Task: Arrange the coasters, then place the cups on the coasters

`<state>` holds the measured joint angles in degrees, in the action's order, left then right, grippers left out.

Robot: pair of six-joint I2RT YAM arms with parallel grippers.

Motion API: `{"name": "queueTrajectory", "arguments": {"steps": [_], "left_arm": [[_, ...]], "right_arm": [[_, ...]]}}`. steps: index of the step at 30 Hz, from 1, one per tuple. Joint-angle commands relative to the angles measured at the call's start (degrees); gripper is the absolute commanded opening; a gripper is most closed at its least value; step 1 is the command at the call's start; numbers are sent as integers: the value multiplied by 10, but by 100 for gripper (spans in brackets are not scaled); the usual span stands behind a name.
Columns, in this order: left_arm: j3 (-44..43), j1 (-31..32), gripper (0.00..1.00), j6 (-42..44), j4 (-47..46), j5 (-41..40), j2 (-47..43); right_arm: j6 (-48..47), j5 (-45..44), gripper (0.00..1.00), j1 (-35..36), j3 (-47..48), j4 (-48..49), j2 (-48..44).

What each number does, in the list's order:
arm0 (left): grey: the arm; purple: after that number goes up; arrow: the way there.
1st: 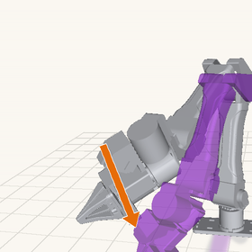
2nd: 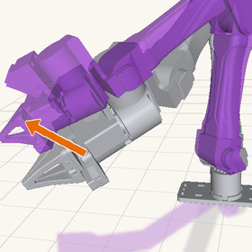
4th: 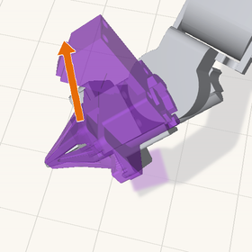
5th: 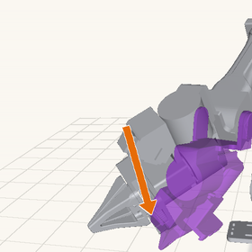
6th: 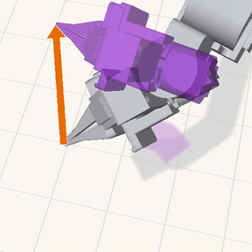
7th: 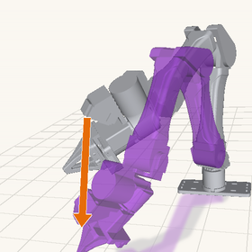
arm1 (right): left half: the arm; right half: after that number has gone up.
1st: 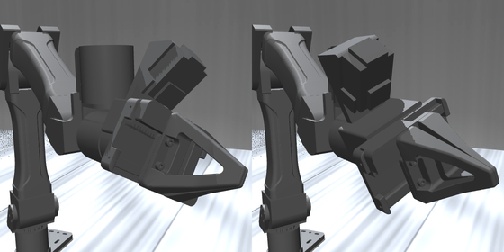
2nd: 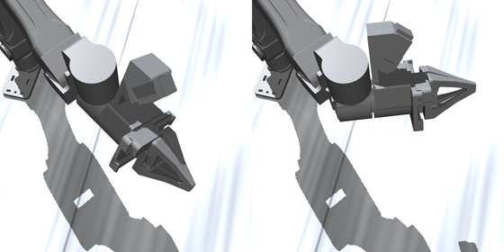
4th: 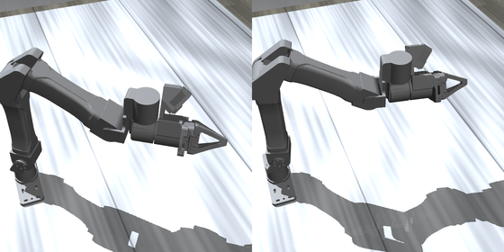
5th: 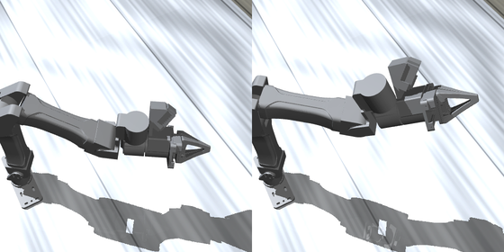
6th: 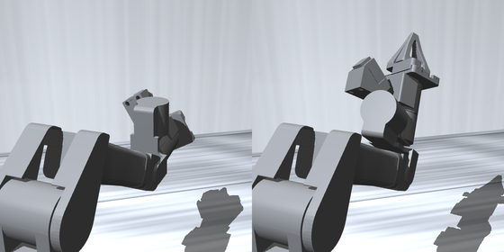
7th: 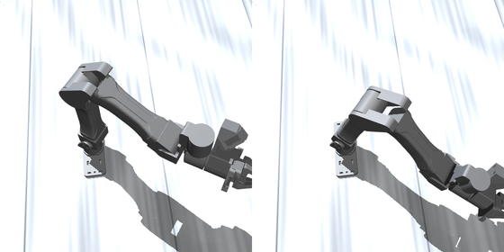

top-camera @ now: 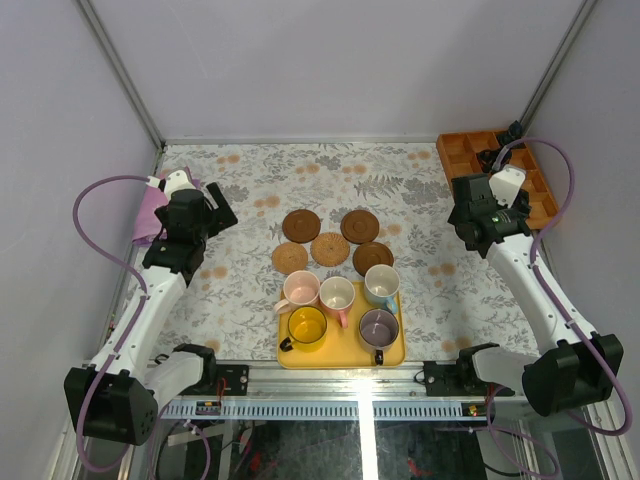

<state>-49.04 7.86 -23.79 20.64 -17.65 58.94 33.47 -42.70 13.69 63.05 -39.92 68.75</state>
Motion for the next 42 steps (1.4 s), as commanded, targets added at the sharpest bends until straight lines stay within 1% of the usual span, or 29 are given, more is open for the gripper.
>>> {"name": "queueTrajectory", "arguments": {"steps": [1,14,21,25,27,31,34,37,40,42], "left_arm": [[-7,-2,100,-12,-19,-11,-6],[-10,-3,100,-22,-17,-14,10],[1,-2,100,-33,-22,1,11],[9,-2,100,-22,-36,26,11],[18,-2,100,-10,-52,58,9],[39,-2,100,21,-100,160,18],[53,-1,100,20,-135,219,39],[42,4,100,29,-144,270,87],[21,23,100,48,-133,296,143],[15,39,100,60,-130,300,164]], "right_arm": [[2,-33,99,-2,16,4,-4],[-17,-21,99,-2,7,25,-4],[-33,-8,99,-1,14,45,1],[-40,-2,99,-1,15,53,6],[-48,8,99,-1,13,61,10],[-81,69,99,-2,5,99,16],[-103,156,99,-2,-5,141,21],[-108,240,99,-1,-15,187,34],[-93,300,90,0,-3,199,70],[-90,329,80,8,12,197,101]]}}
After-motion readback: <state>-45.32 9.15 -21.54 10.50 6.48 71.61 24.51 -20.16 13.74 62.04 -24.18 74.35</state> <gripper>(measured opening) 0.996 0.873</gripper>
